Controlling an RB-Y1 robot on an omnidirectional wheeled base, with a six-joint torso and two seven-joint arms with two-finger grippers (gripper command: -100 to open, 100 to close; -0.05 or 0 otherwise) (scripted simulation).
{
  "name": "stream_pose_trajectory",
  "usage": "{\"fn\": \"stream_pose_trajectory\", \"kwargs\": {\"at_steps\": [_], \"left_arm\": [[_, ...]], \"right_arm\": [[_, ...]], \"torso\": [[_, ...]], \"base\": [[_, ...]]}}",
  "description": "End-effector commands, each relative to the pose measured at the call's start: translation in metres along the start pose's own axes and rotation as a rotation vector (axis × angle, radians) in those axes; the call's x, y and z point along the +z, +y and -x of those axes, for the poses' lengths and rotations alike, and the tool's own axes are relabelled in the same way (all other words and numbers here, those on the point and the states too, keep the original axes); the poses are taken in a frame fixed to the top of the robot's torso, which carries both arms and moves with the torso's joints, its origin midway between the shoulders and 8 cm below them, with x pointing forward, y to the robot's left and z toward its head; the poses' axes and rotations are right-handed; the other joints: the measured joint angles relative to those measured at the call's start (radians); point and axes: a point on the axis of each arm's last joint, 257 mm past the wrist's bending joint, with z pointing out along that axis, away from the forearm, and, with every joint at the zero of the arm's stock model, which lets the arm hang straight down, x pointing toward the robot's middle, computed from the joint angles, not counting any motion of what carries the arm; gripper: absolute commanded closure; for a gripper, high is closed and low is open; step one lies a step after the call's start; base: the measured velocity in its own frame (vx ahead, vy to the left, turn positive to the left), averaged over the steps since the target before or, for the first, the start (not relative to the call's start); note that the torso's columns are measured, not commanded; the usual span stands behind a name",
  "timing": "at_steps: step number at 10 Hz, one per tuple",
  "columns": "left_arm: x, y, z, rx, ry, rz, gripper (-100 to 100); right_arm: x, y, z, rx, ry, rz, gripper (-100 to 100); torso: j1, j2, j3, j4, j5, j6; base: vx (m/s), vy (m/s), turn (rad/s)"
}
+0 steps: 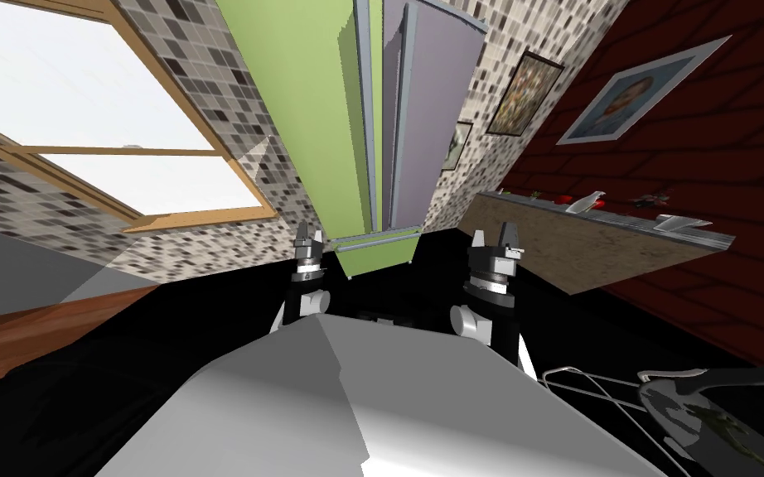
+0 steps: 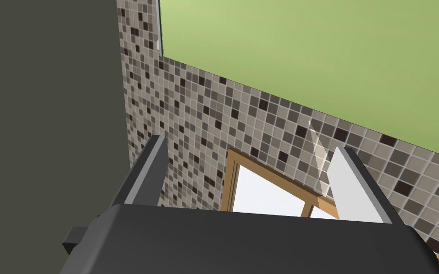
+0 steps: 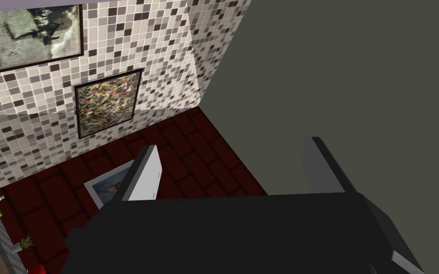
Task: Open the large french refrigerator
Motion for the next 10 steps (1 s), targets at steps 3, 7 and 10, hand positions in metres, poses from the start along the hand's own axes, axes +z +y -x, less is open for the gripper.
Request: {"fn": "stream_pose_trajectory", "kwargs": {"at_steps": [3,7,10], "left_arm": [[0.001,0.003,-0.002,0.021,0.026,0.007,-100],[0.003,0.029,-0.006,0.123,0.11,0.064,-100],[0.004,0.06,-0.002,0.211,0.143,0.134,-100]], "right_arm": [[0.0,0.0,0.0,0.0,0.0,0.0,0],[0.0,0.0,0.0,0.0,0.0,-0.001,0],[0.0,0.0,0.0,0.0,0.0,-0.001,0]], "torso": [[0.0,0.221,-0.443,0.221,0.0,0.0],[-0.001,0.265,-0.538,0.267,0.0,0.0],[0.0,0.267,-0.537,0.268,0.0,0.0]], "base": [[0.01,-0.004,0.003],[0.084,-0.066,0.032],[0.163,-0.111,0.044]]}}
